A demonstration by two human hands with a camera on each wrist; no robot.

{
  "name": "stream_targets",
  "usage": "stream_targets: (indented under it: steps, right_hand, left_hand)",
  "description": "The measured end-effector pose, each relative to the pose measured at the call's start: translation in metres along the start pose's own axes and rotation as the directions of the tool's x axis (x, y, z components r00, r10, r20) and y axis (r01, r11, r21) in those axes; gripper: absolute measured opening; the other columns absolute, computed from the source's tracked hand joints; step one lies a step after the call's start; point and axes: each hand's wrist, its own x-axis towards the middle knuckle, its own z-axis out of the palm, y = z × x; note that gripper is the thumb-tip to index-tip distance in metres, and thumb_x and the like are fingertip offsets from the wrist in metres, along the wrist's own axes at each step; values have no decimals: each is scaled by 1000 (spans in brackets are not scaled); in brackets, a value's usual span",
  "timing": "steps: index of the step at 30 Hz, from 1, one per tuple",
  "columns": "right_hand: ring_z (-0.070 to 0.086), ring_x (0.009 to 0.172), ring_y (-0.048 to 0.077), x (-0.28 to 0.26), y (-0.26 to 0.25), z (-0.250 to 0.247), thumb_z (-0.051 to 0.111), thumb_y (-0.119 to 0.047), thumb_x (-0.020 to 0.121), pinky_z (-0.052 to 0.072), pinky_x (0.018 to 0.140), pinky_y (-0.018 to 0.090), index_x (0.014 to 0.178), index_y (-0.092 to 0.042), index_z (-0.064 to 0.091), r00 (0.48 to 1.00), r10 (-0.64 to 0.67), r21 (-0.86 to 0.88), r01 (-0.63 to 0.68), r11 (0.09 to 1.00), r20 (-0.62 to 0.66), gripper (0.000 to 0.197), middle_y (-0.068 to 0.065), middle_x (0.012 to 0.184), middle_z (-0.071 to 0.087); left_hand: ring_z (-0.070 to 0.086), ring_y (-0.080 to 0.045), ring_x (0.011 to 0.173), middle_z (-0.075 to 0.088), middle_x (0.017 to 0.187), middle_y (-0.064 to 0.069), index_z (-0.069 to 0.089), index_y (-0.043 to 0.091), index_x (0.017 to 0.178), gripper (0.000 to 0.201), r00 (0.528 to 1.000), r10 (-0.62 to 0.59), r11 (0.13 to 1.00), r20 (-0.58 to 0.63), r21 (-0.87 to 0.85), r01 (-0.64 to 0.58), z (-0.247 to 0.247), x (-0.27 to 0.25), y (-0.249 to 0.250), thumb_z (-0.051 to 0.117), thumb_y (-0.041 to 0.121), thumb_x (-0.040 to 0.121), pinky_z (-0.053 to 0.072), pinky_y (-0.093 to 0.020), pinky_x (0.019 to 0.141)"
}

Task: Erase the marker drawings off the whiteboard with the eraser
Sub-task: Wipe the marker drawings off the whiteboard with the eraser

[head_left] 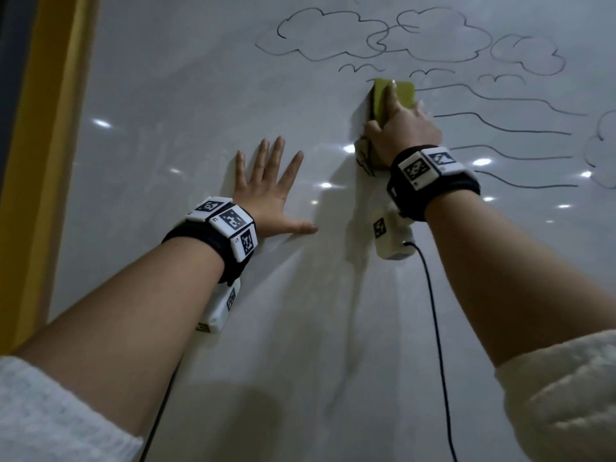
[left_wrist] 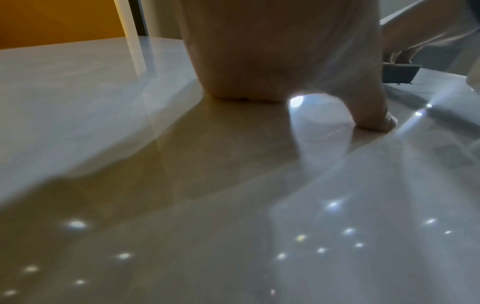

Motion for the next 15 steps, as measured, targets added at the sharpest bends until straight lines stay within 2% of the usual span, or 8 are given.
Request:
stream_targets:
  steps: [3, 6, 9, 12, 13, 15]
  right_hand:
    - [36, 129, 35, -15, -12, 10, 42, -48, 93, 39, 96, 43, 151, -33, 7, 994, -108, -27, 108, 994, 5, 69, 19, 145, 29]
    - [39, 124, 36, -14, -1, 7, 43, -49, 92, 42, 90, 44, 150, -34, 8, 980, -200, -118, 199, 973, 1, 69, 18, 140, 34]
    - [42, 124, 37, -1, 16, -1, 41, -50, 93, 40, 93, 43, 150, -35, 8, 998, -61, -70, 60, 996, -13, 68, 18, 140, 36]
    - [41, 126, 36, -2, 13, 0, 40, -49, 92, 39, 96, 42, 150, -35, 7, 998, 58, 22, -58, 998, -11, 68, 17, 143, 33]
    - [41, 126, 36, -6, 8, 3, 40, -49, 92, 39, 97, 43, 150, -35, 7, 998, 59, 45, -59, 997, -7, 68, 17, 144, 32]
    - [39, 126, 35, -15, 2, 9, 41, -48, 92, 39, 95, 43, 150, -35, 7, 1000, -18, 31, 18, 999, -3, 69, 17, 142, 33]
  left_hand:
    - [-35, -26, 137, -39, 148, -7, -28, 26, 143, 118, 1000, -1, 1000, -3, 5, 1, 1, 1, 0, 48, 79, 69, -23, -53, 106]
    - [-36, -26, 136, -40, 148, -7, -29, 26, 143, 119, 1000, 2, 1000, 0, 1, -2, 1, 1, -1, 48, 80, 69, -23, -53, 106]
    - [-36, -26, 136, -39, 148, -7, -28, 26, 143, 119, 1000, 6, 1000, -1, -5, -6, 1, 0, 0, 48, 79, 69, -23, -53, 106]
    - [-35, -26, 137, -39, 148, -7, -29, 27, 142, 118, 1000, 6, 1000, -8, 4, -6, 2, 0, 0, 47, 80, 69, -23, -53, 106]
    - [-35, -26, 137, -39, 148, -7, -29, 27, 142, 118, 1000, 6, 1000, -16, 4, -6, 2, 0, 0, 47, 80, 69, -23, -53, 106]
    - [-34, -26, 137, -38, 149, -7, -28, 27, 143, 118, 1000, 5, 1000, -29, 3, -5, 3, 0, 0, 47, 80, 69, -22, -53, 107]
